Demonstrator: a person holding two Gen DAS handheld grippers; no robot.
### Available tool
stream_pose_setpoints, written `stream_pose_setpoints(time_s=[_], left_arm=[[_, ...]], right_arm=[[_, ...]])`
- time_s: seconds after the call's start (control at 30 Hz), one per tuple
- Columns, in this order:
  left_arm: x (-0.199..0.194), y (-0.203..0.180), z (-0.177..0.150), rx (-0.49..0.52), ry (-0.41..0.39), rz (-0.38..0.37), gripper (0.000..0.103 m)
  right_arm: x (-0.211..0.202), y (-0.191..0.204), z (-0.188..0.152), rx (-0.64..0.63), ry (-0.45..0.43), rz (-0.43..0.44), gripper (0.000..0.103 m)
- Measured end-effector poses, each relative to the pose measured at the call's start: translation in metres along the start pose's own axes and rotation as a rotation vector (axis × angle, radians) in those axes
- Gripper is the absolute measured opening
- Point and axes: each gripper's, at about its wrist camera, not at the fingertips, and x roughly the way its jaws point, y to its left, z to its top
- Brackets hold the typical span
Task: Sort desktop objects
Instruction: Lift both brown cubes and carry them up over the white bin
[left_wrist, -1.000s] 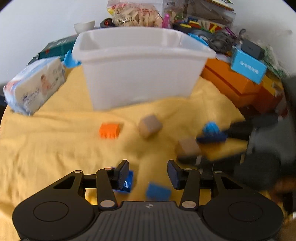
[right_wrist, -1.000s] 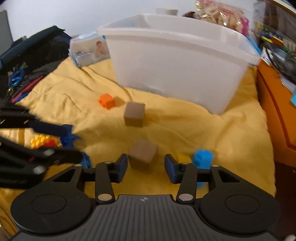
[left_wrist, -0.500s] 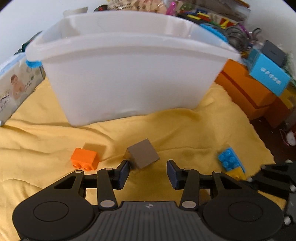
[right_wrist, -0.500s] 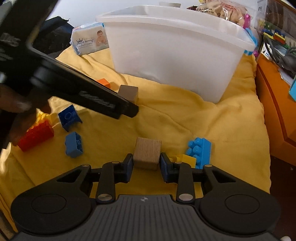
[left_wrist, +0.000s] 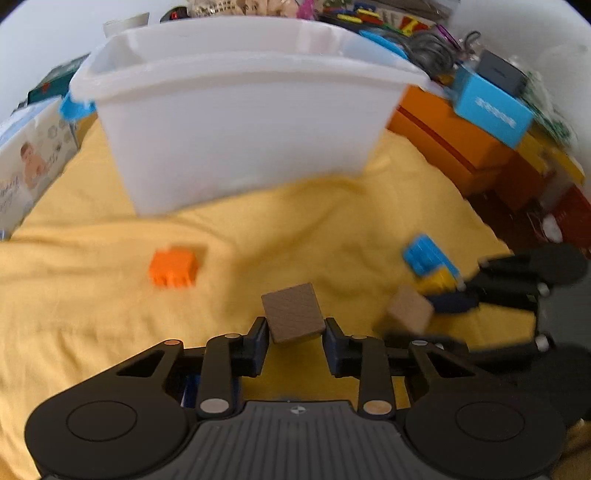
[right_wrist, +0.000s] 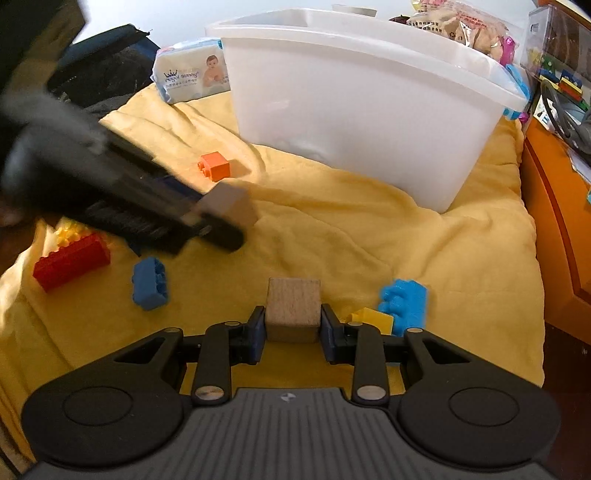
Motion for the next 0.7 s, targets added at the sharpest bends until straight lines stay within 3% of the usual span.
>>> stream_pose_setpoints(time_s=[0.13,0.3,0.5,0.7], left_arm=[[-0.008,-0.006,-0.015,-0.046,0.001,-0.039,0.035],[-0.025,-0.009,-0.008,-0.043,-0.051,-0.012,0.035],[-0.060,-0.005,0.029,-0.011,-0.181,0.043,0.035],[-0.089,0.003,0.078,0.018,-0.317,0.100,0.035]], right_arm=[[-0.003,0.005,-0.008,-0.015,-0.017,0.018,0.033],[-0.008,0.002,-0.004,0.021,-0.021,0.033,0.032],[-0.037,-0.014,0.018,0.082,-0.113,0.024,0.033],[-0.071,-0.032,0.064,0.096,-0.282,-0.025,0.033]])
